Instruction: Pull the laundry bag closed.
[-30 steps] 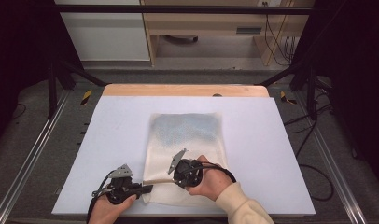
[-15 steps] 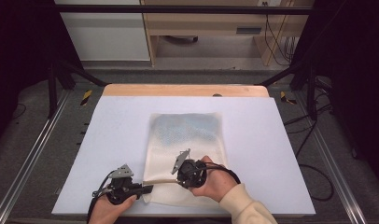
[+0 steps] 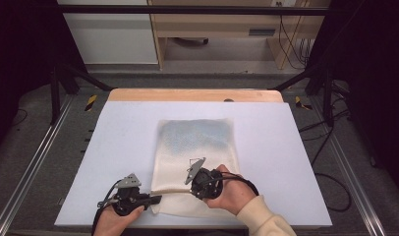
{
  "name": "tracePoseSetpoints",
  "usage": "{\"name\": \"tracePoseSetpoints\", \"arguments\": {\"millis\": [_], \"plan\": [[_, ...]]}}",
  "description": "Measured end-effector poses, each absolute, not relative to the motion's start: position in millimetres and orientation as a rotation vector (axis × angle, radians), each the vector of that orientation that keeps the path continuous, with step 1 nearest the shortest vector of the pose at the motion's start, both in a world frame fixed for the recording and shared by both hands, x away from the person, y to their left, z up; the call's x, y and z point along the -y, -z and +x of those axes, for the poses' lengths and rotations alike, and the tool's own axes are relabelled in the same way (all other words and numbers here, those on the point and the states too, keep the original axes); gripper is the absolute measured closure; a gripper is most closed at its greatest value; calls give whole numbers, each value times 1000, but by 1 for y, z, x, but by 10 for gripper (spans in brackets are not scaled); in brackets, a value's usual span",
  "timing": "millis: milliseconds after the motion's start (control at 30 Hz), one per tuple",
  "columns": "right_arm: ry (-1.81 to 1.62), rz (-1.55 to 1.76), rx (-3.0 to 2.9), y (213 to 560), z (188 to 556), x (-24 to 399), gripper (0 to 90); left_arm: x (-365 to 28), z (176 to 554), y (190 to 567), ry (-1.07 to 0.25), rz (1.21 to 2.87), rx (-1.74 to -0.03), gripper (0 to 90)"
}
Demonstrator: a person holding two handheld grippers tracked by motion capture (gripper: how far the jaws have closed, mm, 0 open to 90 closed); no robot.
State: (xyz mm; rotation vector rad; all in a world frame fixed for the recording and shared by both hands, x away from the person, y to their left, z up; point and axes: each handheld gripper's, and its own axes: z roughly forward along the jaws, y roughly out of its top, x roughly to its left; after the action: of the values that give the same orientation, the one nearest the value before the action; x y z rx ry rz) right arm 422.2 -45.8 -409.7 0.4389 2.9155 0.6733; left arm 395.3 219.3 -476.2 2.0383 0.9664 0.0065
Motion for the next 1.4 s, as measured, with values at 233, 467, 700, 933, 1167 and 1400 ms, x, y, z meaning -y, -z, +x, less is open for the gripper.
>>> {"name": "tracePoseSetpoints", "arguments": {"millis": [233,467,700,933,1167,1400], "plan": [[-669,455,-2912,407,421,54,822,-219,395,476,-4,2038,-964,818],[-668,448,-2912,406,420,56,822,-218,395,476,-4,2041,-959,818],[-664,458,-2909,404,419,61,822,-217,394,477,-1,2042,-956,818],[-665,464,-2902,404,419,65,822,-217,394,477,-2,2048,-956,819],[-655,502,-2894,402,418,76,822,-217,394,477,-5,2048,-960,818],[-660,524,-2881,399,418,86,822,-217,394,477,-4,2047,-960,818]]}}
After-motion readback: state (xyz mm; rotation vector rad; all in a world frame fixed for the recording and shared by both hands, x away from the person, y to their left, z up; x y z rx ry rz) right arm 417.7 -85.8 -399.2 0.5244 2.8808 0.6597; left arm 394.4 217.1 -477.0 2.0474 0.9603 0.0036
